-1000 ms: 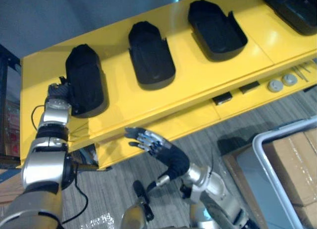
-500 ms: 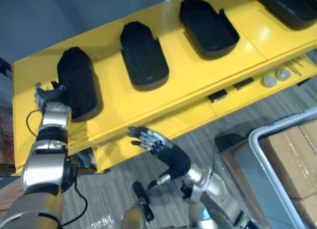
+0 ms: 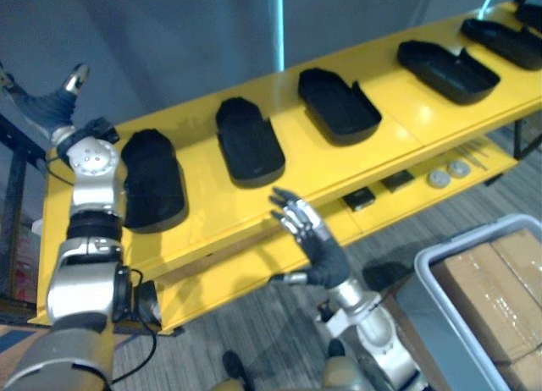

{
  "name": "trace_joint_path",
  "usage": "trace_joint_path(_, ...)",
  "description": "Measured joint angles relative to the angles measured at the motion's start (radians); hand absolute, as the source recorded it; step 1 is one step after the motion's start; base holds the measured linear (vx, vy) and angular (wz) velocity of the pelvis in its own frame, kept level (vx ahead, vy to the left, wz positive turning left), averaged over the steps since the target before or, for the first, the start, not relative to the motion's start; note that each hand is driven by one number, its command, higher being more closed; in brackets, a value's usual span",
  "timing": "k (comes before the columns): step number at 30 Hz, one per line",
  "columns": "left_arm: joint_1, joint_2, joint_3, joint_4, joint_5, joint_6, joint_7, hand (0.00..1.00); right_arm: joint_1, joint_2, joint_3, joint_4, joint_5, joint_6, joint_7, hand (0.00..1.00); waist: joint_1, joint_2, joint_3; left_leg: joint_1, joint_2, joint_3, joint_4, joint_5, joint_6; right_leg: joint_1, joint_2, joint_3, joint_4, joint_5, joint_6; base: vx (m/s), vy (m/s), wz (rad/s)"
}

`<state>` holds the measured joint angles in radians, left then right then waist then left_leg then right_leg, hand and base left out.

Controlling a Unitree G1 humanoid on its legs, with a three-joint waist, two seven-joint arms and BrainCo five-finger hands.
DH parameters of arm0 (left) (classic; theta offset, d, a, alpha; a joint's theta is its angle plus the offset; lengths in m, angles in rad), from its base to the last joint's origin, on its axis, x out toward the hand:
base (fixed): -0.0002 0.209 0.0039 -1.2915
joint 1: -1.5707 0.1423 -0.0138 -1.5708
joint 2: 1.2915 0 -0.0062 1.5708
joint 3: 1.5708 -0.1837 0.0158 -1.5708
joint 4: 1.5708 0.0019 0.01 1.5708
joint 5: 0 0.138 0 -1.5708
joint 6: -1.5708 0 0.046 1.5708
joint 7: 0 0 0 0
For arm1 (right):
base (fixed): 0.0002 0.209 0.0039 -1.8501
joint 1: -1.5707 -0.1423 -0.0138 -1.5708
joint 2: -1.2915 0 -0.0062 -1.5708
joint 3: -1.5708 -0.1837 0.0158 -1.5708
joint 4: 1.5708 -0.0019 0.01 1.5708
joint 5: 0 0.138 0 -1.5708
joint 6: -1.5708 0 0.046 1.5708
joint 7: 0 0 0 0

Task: Walk over and take plastic housings, then place them on the shelf

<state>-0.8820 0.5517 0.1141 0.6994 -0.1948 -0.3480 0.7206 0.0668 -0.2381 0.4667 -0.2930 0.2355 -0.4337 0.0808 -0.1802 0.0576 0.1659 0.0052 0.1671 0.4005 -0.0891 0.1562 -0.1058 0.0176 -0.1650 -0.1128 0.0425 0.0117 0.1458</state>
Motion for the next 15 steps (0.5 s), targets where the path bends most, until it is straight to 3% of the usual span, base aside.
trace_joint_path(3, 0.117, -0.05, 0.004, -0.228, 0.011, -0.045, -0.071, 0.0, -0.007, 0.002, -0.059, 0.013, -0.023, -0.001, -0.018, 0.0, 0.003, 0.005, -0.024, 0.015, 0.0, -0.004, -0.001, 0.0, 0.0, 0.017, 0.0, -0.003, -0.001, 0.0, 0.001, -0.02, -0.004, 0.01)
trace_joint_path(7, 0.393, -0.173, 0.032, -0.618, 0.049, -0.042, -0.192, 0.0, -0.013, -0.004, -0.125, 0.052, -0.033, 0.018, -0.053, 0.0, 0.034, 0.022, -0.076, 0.014, 0.001, -0.028, -0.001, 0.004, 0.0, 0.034, 0.001, -0.03, -0.005, 0.0, 0.001, -0.05, -0.004, 0.17)
trace_joint_path(9, 0.604, -0.245, 0.031, -0.864, 0.061, -0.007, -0.279, 0.0, -0.013, -0.004, -0.176, 0.067, -0.024, 0.025, -0.073, 0.0, 0.056, 0.024, -0.087, 0.01, 0.001, -0.065, -0.001, 0.003, -0.005, 0.06, 0.002, -0.078, -0.014, -0.008, -0.008, -0.1, -0.008, 0.46)
trace_joint_path(12, 0.817, -0.305, 0.02, -1.013, 0.099, 0.05, -0.373, 0.0, -0.006, 0.002, -0.223, 0.069, -0.014, 0.052, -0.088, 0.0, 0.09, 0.016, -0.105, -0.006, 0.003, -0.092, -0.001, 0.001, -0.005, 0.081, 0.004, -0.123, -0.034, -0.015, -0.003, -0.1, 0.002, 0.5)
trace_joint_path(13, 0.888, -0.313, 0.019, -1.029, 0.097, 0.073, -0.42, 0.0, 0.004, 0.017, -0.232, 0.07, -0.013, 0.063, -0.09, 0.0, 0.098, -0.015, -0.122, -0.02, -0.007, -0.085, 0.007, -0.013, -0.011, 0.09, -0.021, -0.152, -0.062, -0.014, -0.003, -0.04, 0.056, 0.47)
trace_joint_path(14, 0.953, -0.335, 0.018, -1.036, 0.087, 0.092, -0.457, 0.0, 0.017, 0.038, -0.247, 0.069, -0.013, 0.07, -0.092, 0.0, 0.126, -0.038, -0.135, -0.026, -0.029, -0.078, 0.068, -0.009, 0.008, 0.092, -0.043, -0.162, -0.074, -0.013, -0.003, 0.0, 0.068, 0.33)
trace_joint_path(15, 0.983, -0.345, 0.015, -1.042, 0.075, 0.102, -0.472, 0.0, 0.021, 0.047, -0.25, 0.066, -0.013, 0.072, -0.092, 0.0, 0.133, -0.038, -0.139, -0.021, -0.035, -0.081, 0.074, -0.036, 0.011, 0.092, -0.042, -0.162, -0.075, -0.012, -0.001, 0.05, 0.059, 0.19)
